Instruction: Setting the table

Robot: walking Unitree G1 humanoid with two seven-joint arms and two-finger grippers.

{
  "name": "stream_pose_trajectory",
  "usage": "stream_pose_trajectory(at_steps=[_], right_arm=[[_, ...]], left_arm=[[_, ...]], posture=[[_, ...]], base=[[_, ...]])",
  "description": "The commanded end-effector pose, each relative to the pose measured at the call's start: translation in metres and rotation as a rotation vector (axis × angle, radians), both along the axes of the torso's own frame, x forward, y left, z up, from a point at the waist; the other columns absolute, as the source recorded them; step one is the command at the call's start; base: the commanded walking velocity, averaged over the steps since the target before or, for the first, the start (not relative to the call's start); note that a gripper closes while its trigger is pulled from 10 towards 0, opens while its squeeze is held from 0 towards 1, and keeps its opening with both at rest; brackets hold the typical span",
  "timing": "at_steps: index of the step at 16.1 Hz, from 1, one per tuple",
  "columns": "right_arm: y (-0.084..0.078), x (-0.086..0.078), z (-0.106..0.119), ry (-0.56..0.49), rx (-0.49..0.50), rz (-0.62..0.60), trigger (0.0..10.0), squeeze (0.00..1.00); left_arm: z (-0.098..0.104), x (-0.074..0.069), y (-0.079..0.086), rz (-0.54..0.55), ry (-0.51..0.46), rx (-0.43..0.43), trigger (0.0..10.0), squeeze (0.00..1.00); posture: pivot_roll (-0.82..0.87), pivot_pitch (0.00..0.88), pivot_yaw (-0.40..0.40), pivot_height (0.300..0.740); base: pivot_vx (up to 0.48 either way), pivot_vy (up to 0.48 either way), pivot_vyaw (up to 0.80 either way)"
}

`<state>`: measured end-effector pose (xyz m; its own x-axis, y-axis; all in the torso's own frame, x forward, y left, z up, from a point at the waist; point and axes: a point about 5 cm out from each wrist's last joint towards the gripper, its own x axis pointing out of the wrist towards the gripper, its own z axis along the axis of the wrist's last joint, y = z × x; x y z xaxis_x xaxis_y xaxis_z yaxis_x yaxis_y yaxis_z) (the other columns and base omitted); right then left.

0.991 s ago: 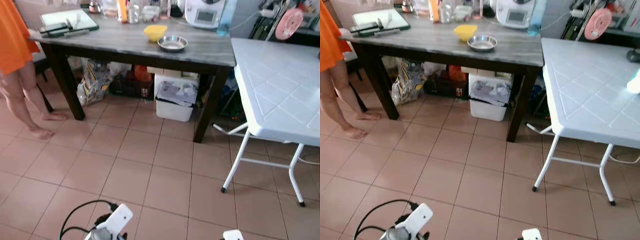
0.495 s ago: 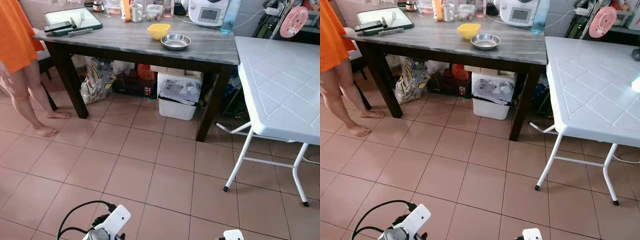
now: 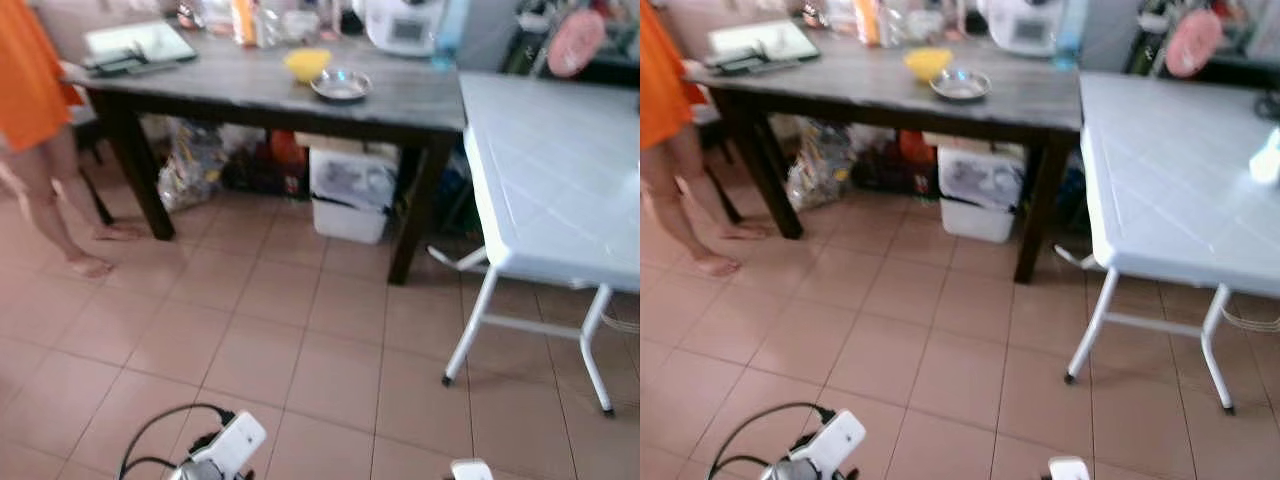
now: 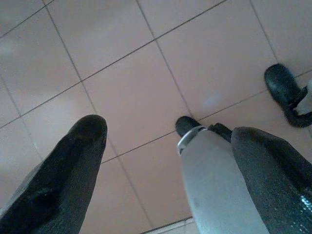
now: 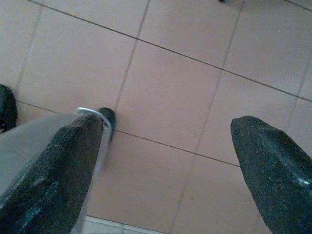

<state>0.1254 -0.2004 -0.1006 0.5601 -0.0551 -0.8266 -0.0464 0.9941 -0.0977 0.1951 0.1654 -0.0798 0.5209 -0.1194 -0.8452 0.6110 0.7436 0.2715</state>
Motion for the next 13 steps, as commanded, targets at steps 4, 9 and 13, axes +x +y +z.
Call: stream_pose_trajectory(at_steps=[4,9,13], right_arm=[[0.0065,-0.0049,-0.0027,0.018,0.017,0.001,10.0,0.00],[0.0079,-0.0067,-0.0034,0.020,0.026,-0.014,10.0,0.00],[0.0077,-0.0086,-0.0036,0.010,0.039,-0.067,10.0,0.00]], left_arm=[[-0.0016,-0.0041,0.0080,-0.008,0.016,0.027,10.0,0.00],[-0.0018,-0.0049,0.0099,-0.005,0.014,0.032,10.0,0.00],[-0.0020,-0.0053,0.0097,-0.013,0.015,0.036,10.0,0.00]], posture=[[0.11,0.089,-0.036,0.740],[0.12,0.095,-0.039,0.740],[0.12,0.095,-0.033,0.740]], base=[[0.000,-0.430,0.00],[0.000,-0.447,0.00],[0.000,-0.462,0.00]])
